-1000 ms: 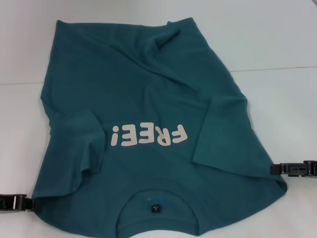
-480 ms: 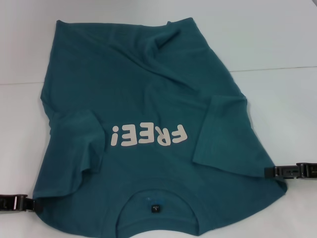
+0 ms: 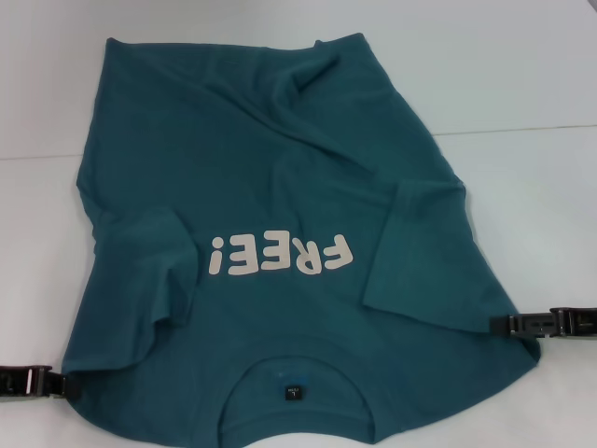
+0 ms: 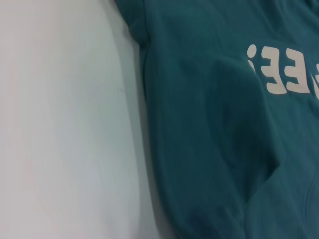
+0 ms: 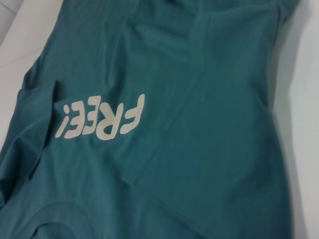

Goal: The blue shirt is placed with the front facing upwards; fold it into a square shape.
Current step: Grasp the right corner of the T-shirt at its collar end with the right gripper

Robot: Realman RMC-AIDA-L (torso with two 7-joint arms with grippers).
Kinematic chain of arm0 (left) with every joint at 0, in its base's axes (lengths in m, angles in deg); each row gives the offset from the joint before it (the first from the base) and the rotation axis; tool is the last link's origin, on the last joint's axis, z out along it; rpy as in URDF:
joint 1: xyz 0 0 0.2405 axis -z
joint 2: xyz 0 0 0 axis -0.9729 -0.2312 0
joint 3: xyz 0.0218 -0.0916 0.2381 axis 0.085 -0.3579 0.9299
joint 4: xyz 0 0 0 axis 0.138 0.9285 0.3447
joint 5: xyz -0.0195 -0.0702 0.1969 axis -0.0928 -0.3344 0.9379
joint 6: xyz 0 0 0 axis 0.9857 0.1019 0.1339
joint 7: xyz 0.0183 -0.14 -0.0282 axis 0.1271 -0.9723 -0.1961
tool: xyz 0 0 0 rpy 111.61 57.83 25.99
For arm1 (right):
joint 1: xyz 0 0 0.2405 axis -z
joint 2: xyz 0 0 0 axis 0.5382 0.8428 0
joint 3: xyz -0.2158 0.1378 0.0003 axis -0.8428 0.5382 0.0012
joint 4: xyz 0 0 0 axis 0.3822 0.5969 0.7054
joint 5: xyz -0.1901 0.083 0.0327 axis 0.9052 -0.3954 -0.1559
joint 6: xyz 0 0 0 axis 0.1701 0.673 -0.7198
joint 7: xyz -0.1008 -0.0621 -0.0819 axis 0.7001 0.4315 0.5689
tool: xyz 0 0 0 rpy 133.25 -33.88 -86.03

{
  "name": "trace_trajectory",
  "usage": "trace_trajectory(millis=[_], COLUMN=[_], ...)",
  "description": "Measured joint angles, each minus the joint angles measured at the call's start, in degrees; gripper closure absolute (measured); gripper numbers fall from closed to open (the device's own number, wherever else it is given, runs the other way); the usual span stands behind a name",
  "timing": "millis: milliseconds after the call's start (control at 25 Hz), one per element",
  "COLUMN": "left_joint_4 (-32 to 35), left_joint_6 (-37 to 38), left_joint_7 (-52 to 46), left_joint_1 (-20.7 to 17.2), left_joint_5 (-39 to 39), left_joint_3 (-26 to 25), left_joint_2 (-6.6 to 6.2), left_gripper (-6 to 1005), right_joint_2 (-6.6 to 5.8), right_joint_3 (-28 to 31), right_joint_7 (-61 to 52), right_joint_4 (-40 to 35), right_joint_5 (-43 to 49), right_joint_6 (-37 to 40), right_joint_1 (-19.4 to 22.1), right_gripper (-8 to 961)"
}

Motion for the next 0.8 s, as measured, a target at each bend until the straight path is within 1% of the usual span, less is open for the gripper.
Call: trace_trajectory(millis=[400, 800], left_joint_4=[0.0, -0.1], left_joint_6=[0.0, -0.2], left_joint_7=[0.0, 0.1], left_joint_1=[0.1, 0.2], left_joint_5=[0.0, 0.0], left_joint_3=[0.0, 0.0], left_joint_2=[0.0, 0.0], left_gripper=[979, 979], right_joint_2=[0.27, 0.26], right_joint_3=[0.0, 0.4], right_joint_7=[0.0, 0.4], right_joint_4=[-0.2, -0.3], right_joint_5=[0.0, -0.2], right_joint_6=[4.1, 7.7], right_joint_1=[-0.2, -0.2], right_gripper=[66, 71])
